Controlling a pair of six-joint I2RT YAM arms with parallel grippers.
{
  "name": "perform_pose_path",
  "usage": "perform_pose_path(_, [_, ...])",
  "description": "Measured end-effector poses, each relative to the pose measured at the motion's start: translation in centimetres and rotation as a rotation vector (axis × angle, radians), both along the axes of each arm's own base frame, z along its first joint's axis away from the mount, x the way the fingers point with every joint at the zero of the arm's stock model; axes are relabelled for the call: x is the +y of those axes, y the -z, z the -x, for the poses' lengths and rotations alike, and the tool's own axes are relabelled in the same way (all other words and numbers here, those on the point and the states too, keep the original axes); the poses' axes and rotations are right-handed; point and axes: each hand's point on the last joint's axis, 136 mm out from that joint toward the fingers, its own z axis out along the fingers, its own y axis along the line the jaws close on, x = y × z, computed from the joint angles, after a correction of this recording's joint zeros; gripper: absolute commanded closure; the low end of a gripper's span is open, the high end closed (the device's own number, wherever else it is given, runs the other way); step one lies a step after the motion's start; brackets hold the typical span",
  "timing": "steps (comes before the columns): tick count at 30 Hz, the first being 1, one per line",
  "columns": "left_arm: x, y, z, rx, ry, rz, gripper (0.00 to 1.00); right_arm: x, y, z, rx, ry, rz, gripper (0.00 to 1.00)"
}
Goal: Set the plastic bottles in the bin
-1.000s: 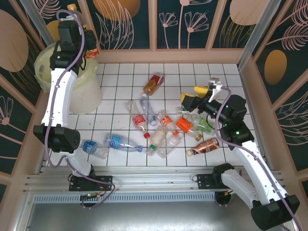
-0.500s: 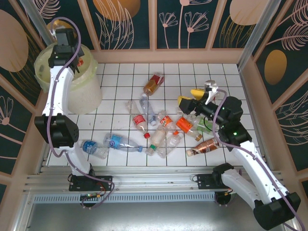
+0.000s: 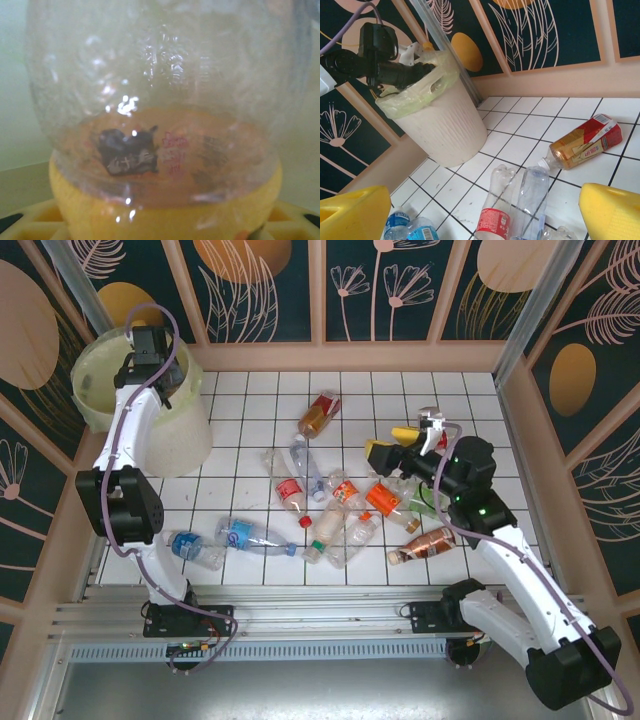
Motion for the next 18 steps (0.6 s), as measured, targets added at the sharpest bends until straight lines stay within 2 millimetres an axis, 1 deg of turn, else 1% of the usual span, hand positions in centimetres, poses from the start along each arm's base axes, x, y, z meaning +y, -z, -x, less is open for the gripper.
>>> perform_pose_path(3, [0.0,0.0,0.0,0.002,0.003,-0.001,0.33,0.1,0.3,-0.1,0.009,-0.002,0.004,0.03])
perform_pose_path(7, [0.0,0.0,0.0,0.002,0.003,-0.001,0.27,0.4,0.6,-0.2,0.016,-0.010,0.011,0.03])
perform_pose_path(10, [-0.1,0.0,0.1,0.004,0.002,0.005,0.15,0.6,1.4,-0.3,0.028,-0.017,0.037,0.03])
perform_pose_path(11, [-0.1,-0.1,0.2,0.004,0.001,0.005,0.09,0.7,1.8,-0.4,0.039,-0.018,0.049,0.03])
perform_pose_path(12, [0.0,-0.2,0.3,0.003,-0.001,0.006,0.06,0.7,2.4,-0.5,0.052,-0.020,0.065,0.03])
perform_pose_path(15, [0.0,-1.3,0.9,-0.014,-0.001,0.016,0.02,0.8,3.8,-0.7,0.089,-0.019,0.101,0.03])
perform_pose_path(18, [-0.2,-3.2,1.9,-0.044,0.004,0.024,0.01,0.9,4.8,-0.8,0.111,-0.024,0.125,0.04])
